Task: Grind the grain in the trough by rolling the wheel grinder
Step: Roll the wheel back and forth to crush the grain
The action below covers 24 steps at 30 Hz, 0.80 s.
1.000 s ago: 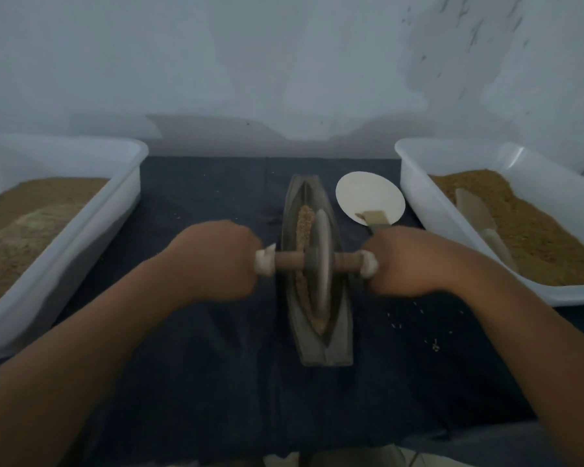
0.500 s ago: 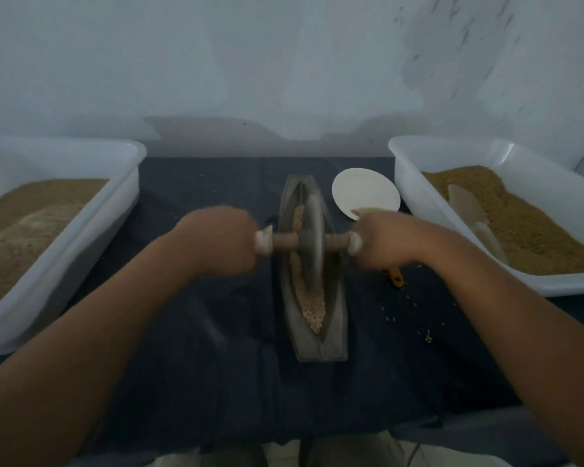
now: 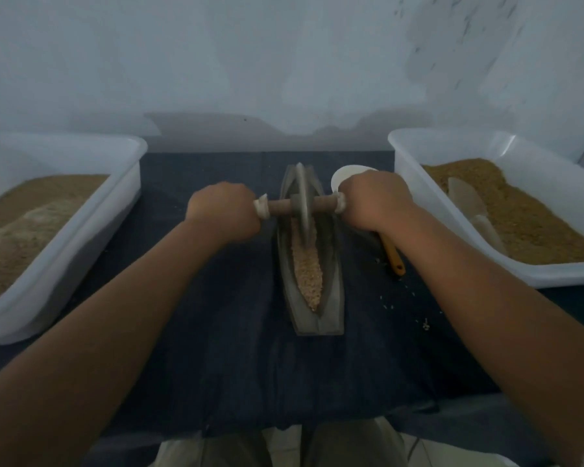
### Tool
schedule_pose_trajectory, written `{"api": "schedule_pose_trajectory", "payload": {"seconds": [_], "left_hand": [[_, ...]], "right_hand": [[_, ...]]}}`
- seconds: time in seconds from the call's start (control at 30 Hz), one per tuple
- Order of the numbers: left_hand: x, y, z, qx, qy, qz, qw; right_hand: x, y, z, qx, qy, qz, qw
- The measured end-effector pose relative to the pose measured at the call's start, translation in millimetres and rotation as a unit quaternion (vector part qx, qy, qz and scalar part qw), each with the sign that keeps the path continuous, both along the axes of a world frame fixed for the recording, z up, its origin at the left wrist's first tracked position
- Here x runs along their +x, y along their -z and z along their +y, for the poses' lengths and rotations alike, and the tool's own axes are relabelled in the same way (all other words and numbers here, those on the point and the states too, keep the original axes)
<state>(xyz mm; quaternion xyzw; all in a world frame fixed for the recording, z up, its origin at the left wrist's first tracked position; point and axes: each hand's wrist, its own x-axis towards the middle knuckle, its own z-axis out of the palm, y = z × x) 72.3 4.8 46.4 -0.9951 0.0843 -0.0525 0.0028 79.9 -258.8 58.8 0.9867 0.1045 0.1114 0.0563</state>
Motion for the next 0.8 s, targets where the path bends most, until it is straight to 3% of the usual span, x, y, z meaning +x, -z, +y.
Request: {"api": "schedule_pose_trajectory", "payload": {"seconds": [0.13, 0.23, 0.3, 0.4, 0.47, 0.57, 0.63, 0.73, 0.8], "left_hand": [[-59, 8, 25, -0.006, 0.087, 0.041, 0.995], [-87, 14, 38, -0.004, 0.114, -0.006, 0.993], [-77, 17, 34, 0.006, 0.101, 0.011, 0.995], [-28, 12, 19, -0.015, 0.047, 0.057, 0.997], [0, 7, 11, -0.030, 0.005, 0.041, 0.999], [13, -2, 0, -0.011, -0.004, -0.006, 1.000], [3, -8, 2, -0.004, 0.033, 0.024, 0.999], [-37, -5, 20, 0.004, 0.106, 0.095, 0.990], [-64, 1, 31, 0.000, 0.135, 0.092, 0.987]], "right_hand": [[-59, -10, -14, 0.018, -0.042, 0.234, 0.971], [-94, -17, -18, 0.033, -0.065, 0.304, 0.950], [-87, -11, -17, 0.010, -0.052, 0.283, 0.958], [-46, -2, -6, -0.027, -0.022, 0.075, 0.997], [-16, -3, 4, -0.029, -0.011, -0.004, 1.000], [4, -9, 4, -0.005, 0.003, 0.022, 1.000], [-4, -7, -2, 0.003, -0.002, 0.075, 0.997], [-48, -4, -14, 0.012, -0.023, 0.235, 0.972], [-78, -9, -21, 0.034, -0.060, 0.261, 0.963]]}}
